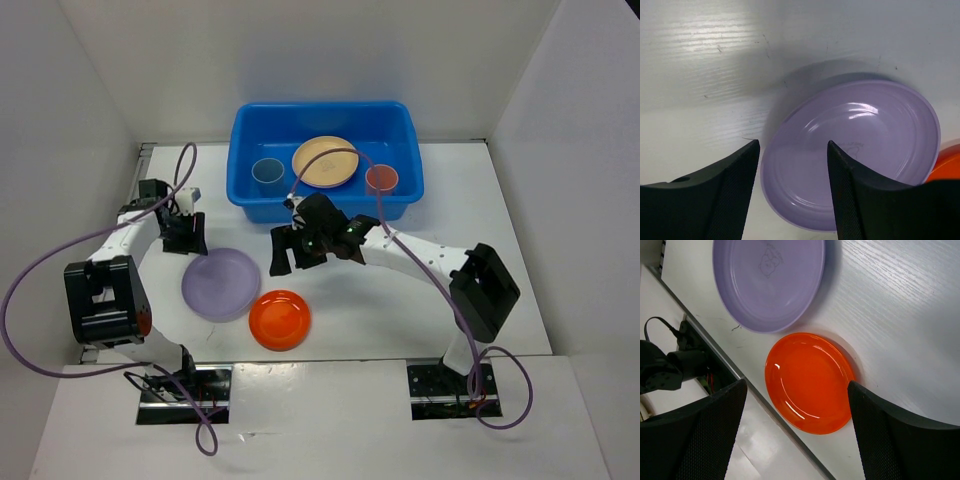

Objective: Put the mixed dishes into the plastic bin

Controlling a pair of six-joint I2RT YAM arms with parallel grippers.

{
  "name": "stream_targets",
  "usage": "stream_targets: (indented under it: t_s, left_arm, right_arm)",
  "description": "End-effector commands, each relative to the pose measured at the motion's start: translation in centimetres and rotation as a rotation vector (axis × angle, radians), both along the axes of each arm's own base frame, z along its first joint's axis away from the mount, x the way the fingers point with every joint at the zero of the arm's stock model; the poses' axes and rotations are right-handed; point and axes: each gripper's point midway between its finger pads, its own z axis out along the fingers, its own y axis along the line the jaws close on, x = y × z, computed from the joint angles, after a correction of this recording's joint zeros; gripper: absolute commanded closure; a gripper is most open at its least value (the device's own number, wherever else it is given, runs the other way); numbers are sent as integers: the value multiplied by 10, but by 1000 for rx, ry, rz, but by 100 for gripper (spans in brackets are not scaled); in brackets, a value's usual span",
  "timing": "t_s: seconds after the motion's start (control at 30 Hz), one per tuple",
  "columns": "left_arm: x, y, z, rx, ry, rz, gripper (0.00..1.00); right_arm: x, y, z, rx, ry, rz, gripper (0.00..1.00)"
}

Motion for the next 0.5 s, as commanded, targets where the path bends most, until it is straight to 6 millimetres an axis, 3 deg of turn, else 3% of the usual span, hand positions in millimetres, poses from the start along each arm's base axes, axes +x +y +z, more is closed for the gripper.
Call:
stream_targets:
  t_s: [0.0, 0.17, 0.47]
  left_arm:
    - [19, 0, 18, 7, -97, -74, 36]
    - [26, -1, 9, -8, -77, -98, 38]
    - [20, 9, -32, 28, 42, -93, 43]
  right_arm:
    - [10, 17, 21, 65, -77, 47, 14]
    - [8, 17, 18, 61, -72, 61, 14]
    - [21, 1, 16, 64, -74, 43, 14]
